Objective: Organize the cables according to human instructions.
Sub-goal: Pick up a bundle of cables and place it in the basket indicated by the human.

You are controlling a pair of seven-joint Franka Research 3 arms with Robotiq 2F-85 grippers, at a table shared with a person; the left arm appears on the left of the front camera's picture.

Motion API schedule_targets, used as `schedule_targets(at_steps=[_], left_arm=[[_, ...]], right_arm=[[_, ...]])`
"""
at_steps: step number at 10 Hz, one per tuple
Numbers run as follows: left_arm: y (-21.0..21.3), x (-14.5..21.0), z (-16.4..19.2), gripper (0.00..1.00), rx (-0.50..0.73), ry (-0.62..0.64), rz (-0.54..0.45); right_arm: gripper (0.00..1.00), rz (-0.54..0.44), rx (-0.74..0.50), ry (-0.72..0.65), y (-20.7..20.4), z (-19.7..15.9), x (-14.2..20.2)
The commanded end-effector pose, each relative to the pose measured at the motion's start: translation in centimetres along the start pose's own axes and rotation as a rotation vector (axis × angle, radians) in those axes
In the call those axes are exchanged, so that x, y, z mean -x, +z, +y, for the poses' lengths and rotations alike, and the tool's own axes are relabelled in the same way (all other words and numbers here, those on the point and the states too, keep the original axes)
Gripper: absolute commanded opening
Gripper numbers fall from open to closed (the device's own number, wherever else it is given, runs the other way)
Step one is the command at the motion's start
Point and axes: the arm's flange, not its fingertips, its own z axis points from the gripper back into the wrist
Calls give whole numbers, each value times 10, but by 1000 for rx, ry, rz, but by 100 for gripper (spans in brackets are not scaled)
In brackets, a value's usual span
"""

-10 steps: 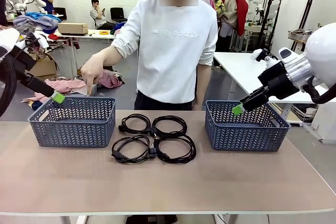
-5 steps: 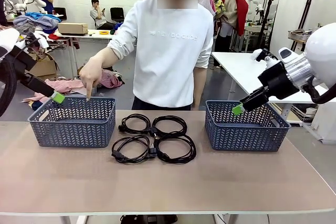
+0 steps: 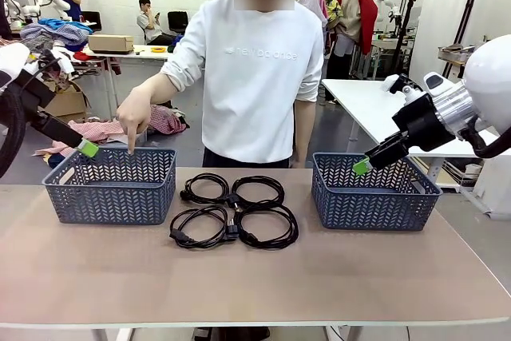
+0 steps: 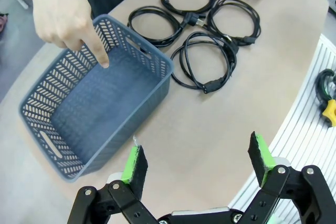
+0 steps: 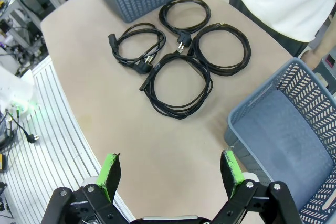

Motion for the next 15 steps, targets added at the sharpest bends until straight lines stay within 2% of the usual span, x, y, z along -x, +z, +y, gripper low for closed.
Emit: schedule_targets(at_steps=[1,2,4,6,9,12,15], left_arm=[[-7,-8,-6,100,-10,-55,26],[-24,-25,-23,100,-13,-191,61],[-57,-47,-54,100,40,-345,94],[-90,-61,-81,100,90,-466,141],[-152,-65,-110,100,126,-610,212],[-196,-57,-136,100,154,-671,282],[-203,-48,-131,100,144,-657,339]], right_arm=[[100,-22,-20,16,-3,-2,1],[100,-22,-20,16,-3,-2,1],[100,-22,-20,16,-3,-2,1],[100,-22,-20,16,-3,-2,1],[100,-22,-20,16,-3,-2,1],[100,-22,-20,16,-3,-2,1],[100,-22,-20,16,-3,-2,1]])
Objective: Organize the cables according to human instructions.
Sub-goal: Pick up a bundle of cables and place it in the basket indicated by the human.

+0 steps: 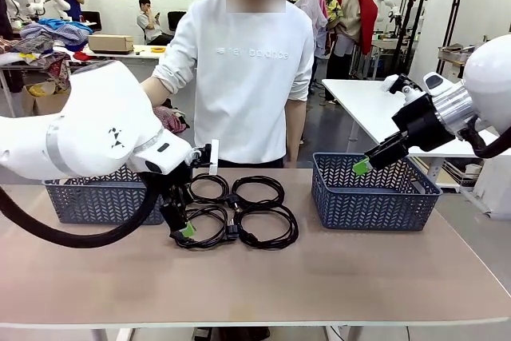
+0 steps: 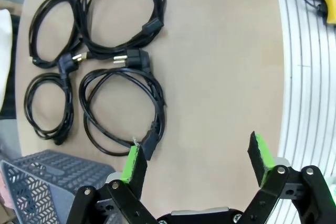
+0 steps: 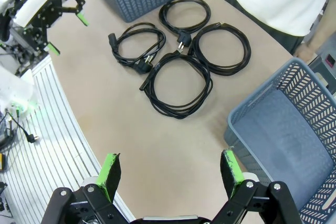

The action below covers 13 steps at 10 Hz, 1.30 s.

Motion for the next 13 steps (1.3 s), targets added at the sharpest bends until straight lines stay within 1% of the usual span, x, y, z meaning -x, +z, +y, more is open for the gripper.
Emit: schedule_targets(at_steps=[1,6,8,10,13], left_arm=[[1,-4,-2,100,1,-4,-11],[1,-3,-3,100,-1,-7,0],[-24,-12,12,100,8,-61,50],[-51,-21,18,100,26,-81,112],[-94,-17,27,100,52,-93,186]], right_arm=[[100,-24,-21,16,-2,-3,1],[100,-24,-21,16,-2,-3,1],[100,-24,-21,16,-2,-3,1],[100,-24,-21,16,-2,-3,1],[100,-24,-21,16,-2,-3,1]])
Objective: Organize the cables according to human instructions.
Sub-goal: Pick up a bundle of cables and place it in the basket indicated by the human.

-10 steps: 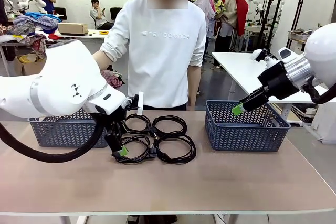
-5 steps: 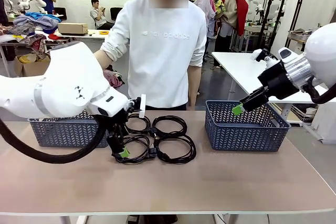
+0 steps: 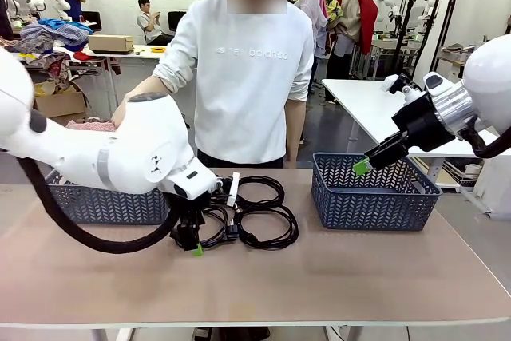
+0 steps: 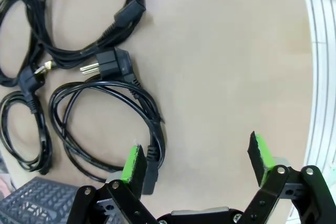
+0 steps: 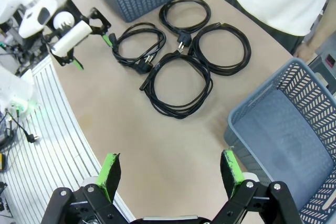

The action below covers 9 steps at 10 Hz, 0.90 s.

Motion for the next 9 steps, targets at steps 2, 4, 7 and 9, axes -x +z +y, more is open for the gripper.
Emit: schedule_targets(at_steps=[2,4,7,9], left_arm=[[-23,-3,23,100,-21,10,41],[-37,-5,34,100,5,21,59],[-51,-9,52,100,-2,31,83],[-57,-7,56,100,12,48,111]], right_arm=[[100,-24,-20,15,-2,-3,1],[100,-24,-20,15,-2,-3,1],[100,-24,-20,15,-2,-3,1],[100,-24,-20,15,-2,-3,1]])
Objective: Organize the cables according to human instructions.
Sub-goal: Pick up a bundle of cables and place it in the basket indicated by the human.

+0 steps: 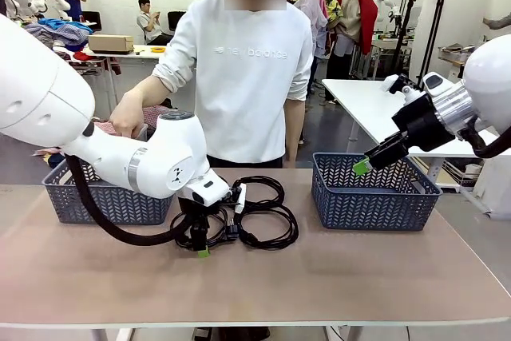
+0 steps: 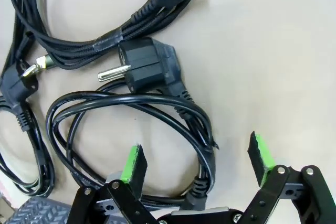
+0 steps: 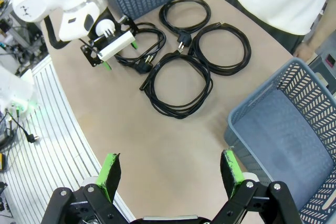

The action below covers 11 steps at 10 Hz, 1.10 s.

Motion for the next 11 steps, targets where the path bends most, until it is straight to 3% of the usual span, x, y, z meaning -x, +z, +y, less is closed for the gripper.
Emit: schedule_targets(at_steps=[1,4,5,6,7,8,9,10,11], left_arm=[[0,0,4,100,6,29,58],[-5,1,5,100,26,36,59],[-6,0,5,81,30,37,54],[-5,-1,6,81,25,45,43],[-5,-1,6,62,22,50,32],[-5,-2,6,76,24,54,24],[-4,-2,7,42,25,56,21],[-3,-1,7,57,29,57,20],[-1,-1,6,23,33,52,22]], right_arm=[[100,-25,-20,16,-2,-3,1],[100,-25,-20,16,-2,-3,1],[100,-25,-20,16,-2,-3,1],[100,-25,-20,16,-2,-3,1],[100,-25,-20,16,-2,-3,1],[100,-25,-20,16,-2,-3,1],[100,-25,-20,16,-2,-3,1],[100,-25,-20,16,-2,-3,1],[100,-25,-20,16,-2,-3,1]])
